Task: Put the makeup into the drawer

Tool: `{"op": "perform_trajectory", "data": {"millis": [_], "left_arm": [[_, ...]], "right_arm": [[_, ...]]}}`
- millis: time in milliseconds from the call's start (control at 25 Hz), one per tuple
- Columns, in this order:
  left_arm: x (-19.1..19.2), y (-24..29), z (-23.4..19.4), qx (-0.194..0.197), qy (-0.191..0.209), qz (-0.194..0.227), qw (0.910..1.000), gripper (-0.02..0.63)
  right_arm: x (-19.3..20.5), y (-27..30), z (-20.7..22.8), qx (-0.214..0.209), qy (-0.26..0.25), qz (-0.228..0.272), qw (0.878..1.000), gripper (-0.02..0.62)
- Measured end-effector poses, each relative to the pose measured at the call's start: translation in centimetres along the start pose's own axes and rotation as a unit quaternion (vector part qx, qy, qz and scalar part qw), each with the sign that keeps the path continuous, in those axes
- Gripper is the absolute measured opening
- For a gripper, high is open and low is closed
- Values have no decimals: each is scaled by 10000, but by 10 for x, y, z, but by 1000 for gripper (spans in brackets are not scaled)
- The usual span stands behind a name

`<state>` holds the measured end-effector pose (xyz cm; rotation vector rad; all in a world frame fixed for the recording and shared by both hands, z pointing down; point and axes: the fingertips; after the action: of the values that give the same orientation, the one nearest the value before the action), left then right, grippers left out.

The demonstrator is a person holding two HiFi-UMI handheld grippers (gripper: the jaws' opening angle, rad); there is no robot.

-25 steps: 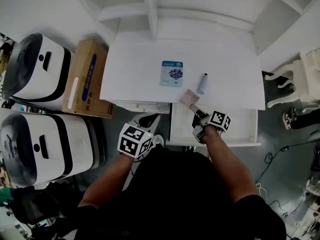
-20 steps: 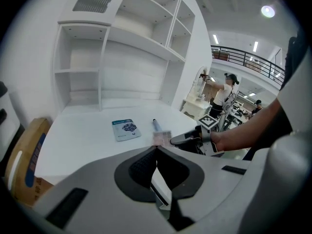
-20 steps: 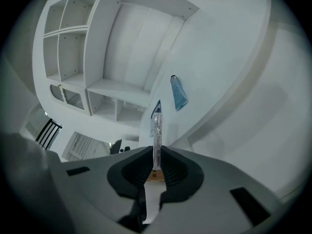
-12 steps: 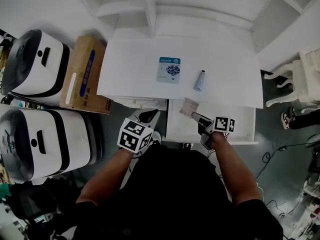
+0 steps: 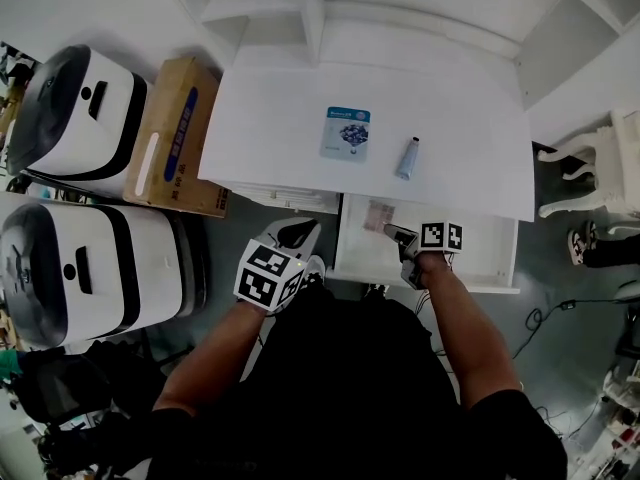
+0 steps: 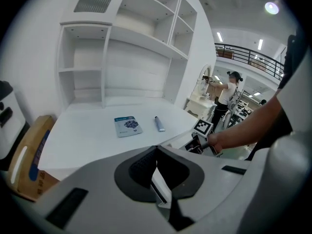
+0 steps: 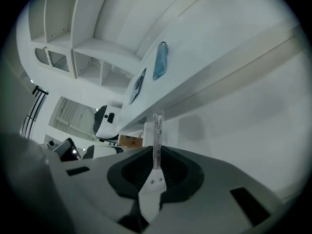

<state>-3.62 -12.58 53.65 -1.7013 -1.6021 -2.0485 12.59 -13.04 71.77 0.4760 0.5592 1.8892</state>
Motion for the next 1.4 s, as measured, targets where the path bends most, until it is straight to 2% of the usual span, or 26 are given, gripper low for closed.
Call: {"op": "perform_trajectory", "data": {"millis": [120, 360, 800, 1160, 1400], "left_arm": [[5, -6, -4, -109, -79, -25, 9999, 11], [14, -19, -11, -309, -249, -103, 9992, 11], [29, -31, -18, -521, -560, -169, 9969, 11], [33, -34, -21, -558, -568, -209, 9966, 11], [33, -34, -21, -506, -545, -189, 9970, 11]], "right_arm": [[-6, 19, 13, 147, 122, -42, 9998, 58], [-4, 50, 21, 111, 220, -233, 9994, 58], [-7, 61, 53, 335, 391, -217, 9984, 61], [-10, 64, 72, 677, 475, -23, 9966, 77], [-8, 62, 81, 1101, 236, 32, 9936, 81]]}}
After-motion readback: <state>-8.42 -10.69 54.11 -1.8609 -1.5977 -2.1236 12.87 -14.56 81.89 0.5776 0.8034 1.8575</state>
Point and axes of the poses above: the fingertips, and each gripper's own axes: y forward along the fingers, z to its right, x out of its underside, and after that the axes turned 6 degrees about y, right-handed
